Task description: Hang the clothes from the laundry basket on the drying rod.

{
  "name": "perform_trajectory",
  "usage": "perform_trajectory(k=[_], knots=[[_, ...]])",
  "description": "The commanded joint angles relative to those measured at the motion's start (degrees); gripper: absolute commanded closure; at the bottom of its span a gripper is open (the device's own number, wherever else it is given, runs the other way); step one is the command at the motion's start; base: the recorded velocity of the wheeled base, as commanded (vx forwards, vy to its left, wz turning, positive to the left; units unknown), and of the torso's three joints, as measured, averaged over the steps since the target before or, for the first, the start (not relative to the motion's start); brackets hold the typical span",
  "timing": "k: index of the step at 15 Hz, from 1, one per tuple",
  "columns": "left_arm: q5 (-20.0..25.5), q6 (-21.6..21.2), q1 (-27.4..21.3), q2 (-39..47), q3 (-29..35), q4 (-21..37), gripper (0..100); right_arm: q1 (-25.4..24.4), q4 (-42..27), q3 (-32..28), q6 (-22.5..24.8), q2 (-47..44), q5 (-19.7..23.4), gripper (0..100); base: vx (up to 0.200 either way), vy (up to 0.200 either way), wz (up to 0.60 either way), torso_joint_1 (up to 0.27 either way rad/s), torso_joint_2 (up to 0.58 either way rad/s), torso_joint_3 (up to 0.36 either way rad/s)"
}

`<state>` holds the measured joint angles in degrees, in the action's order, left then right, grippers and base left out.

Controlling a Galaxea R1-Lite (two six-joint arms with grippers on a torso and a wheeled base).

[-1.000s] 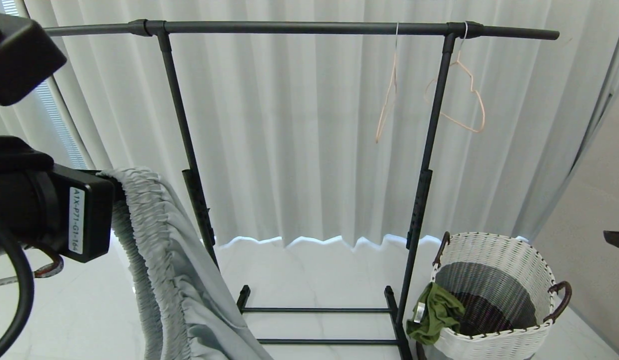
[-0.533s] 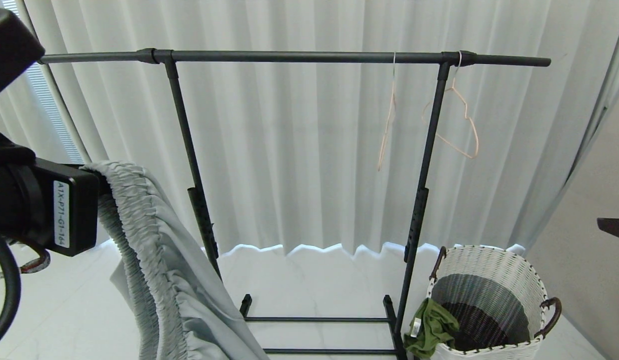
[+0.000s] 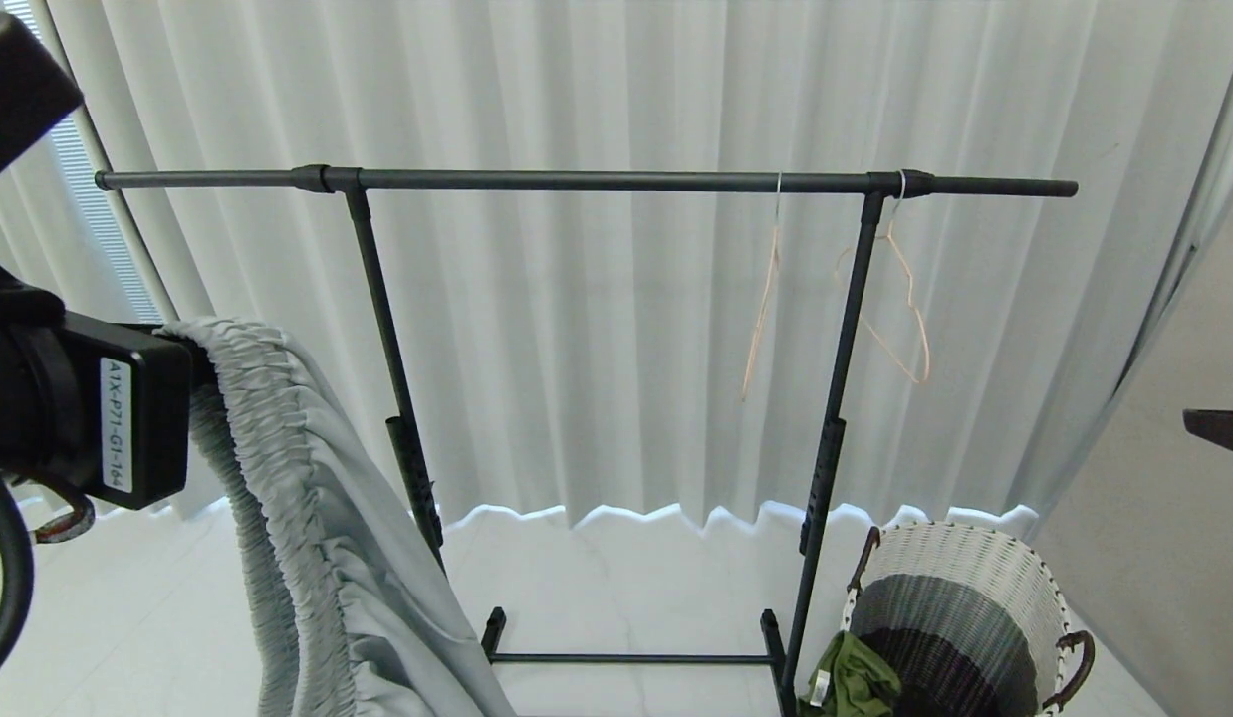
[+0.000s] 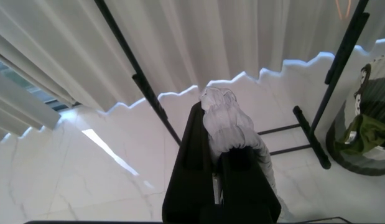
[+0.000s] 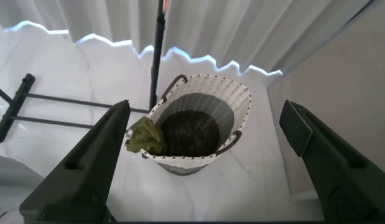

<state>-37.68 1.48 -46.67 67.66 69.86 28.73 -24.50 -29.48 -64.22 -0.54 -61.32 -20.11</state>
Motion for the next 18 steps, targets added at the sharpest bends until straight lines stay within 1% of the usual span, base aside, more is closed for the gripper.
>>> perform_trajectory(k=[1,8,13,18], knots=[[0.0,0.0,0.0,0.1,0.0,0.0,100,0.0,0.0,0.0,0.0,-0.4,0.0,0,0.000,0.000,0.00,0.203,-0.50,-0.300],[0.0,0.1,0.0,0.1,-0.3,0.0,100,0.0,0.0,0.2,0.1,-0.5,0.0,0,0.000,0.000,0.00,0.212,-0.50,-0.291],[0.0,0.2,0.0,0.3,-0.7,0.0,100,0.2,0.0,1.0,0.1,-1.3,-0.1,0,0.200,0.000,0.00,0.038,-0.10,-0.046],[0.0,0.3,0.1,0.7,-0.7,0.0,100,4.4,0.0,1.3,0.0,-4.0,0.0,0,0.200,0.000,0.00,0.011,0.00,-0.006]])
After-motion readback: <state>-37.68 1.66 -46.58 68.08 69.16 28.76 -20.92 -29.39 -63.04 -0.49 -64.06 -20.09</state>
